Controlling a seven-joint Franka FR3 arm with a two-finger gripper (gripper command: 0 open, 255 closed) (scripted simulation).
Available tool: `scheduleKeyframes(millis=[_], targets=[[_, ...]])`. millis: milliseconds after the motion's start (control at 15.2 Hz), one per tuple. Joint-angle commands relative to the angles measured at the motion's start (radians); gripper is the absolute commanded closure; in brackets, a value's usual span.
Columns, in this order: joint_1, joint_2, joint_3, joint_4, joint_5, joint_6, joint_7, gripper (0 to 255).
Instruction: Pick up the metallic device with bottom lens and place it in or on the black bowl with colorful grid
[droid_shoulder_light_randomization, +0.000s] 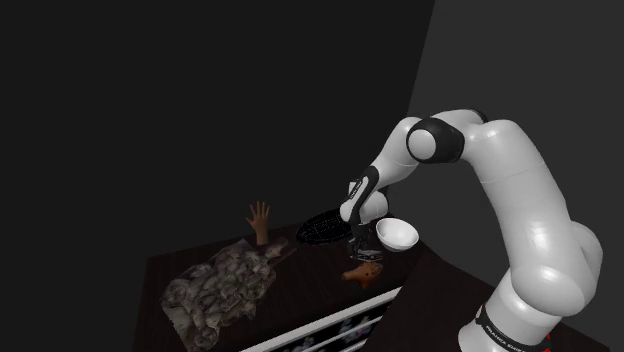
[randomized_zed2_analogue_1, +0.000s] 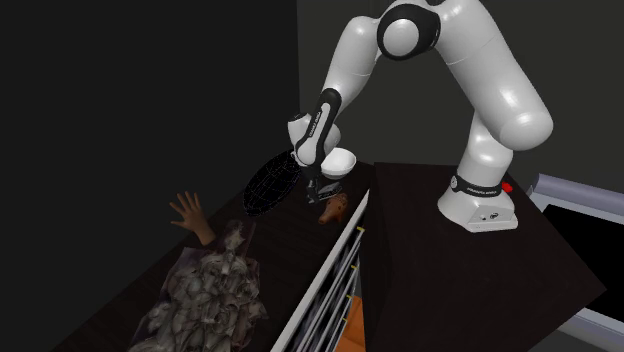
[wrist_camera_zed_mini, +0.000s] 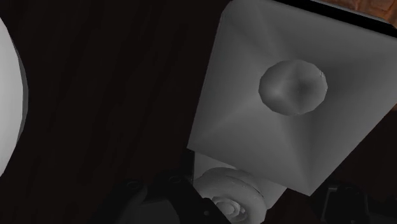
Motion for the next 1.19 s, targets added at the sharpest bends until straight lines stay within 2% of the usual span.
scheduleKeyframes(millis=[0, 198, 1122], targets=[[0.0, 0.0, 0.0, 0.0, 0.0, 0.0, 0.0, 255], [0.0, 0.001, 0.0, 0.0, 0.0, 0.0, 0.0, 255], [0.03, -0.189, -0.038, -0.077, -0.035, -0.113, 0.021, 255]])
